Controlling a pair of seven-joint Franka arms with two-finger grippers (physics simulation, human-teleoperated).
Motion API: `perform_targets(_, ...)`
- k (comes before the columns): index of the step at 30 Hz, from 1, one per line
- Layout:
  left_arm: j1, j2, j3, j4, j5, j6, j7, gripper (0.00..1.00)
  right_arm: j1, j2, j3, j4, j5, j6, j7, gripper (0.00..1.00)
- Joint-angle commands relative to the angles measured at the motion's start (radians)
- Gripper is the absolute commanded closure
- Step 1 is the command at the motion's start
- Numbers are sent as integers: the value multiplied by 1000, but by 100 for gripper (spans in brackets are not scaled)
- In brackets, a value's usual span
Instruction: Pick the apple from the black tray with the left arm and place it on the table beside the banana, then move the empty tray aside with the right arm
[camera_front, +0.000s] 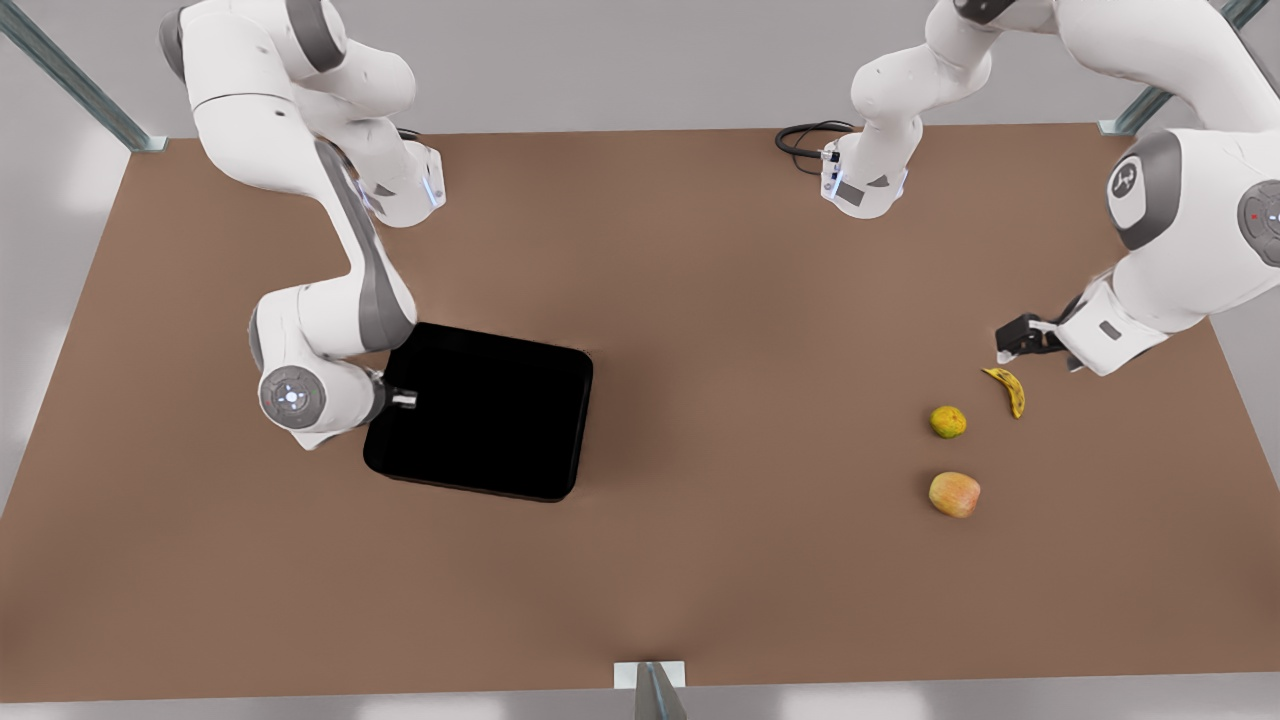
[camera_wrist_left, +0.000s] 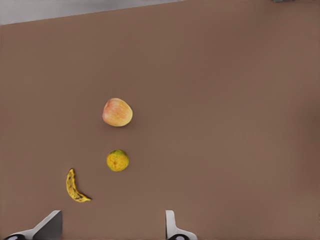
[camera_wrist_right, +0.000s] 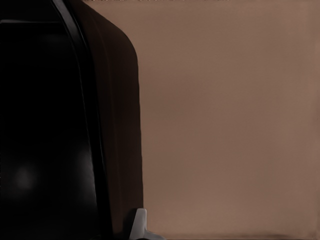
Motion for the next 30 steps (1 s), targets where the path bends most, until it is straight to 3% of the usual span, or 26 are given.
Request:
perform_targets(1, -2, 4, 0, 6, 3, -13, 29, 0, 2, -4, -51, 8, -4, -100, -642, 89)
perform_targets(4, -2, 4, 0, 5, 3, -13, 24, 0, 2, -4, -130, 18, -4, -108, -738, 90)
perform_targets(13, -2, 4, -2, 3, 7, -12, 18, 0, 0, 34, -164, 18, -7, -90, -757, 90)
perform_targets(23, -2, 4, -4, -6, 7, -7, 18, 0, -5, 235, -206, 101, -5, 30, -800, 88)
perform_targets(25, -2, 5, -4, -6, 5, -6, 0, 0, -5, 235, -206, 103, -5, 30, -798, 73)
perform_targets(26, -2, 5, -4, -4, 0, -6, -2, 0, -5, 240, -206, 109, -5, 30, -787, 33)
perform_targets(27, -4, 4, -4, 0, 2, -6, 6, 0, -5, 238, -206, 110, -4, 30, -781, 6)
perform_targets(28, -17, 6, -4, -4, 8, -1, -2, 0, -5, 238, -217, 113, 44, 30, -791, 0)
perform_targets(30, -22, 13, -2, 0, 3, 14, -19, 0, -3, 234, -219, 123, 44, 27, -786, 0)
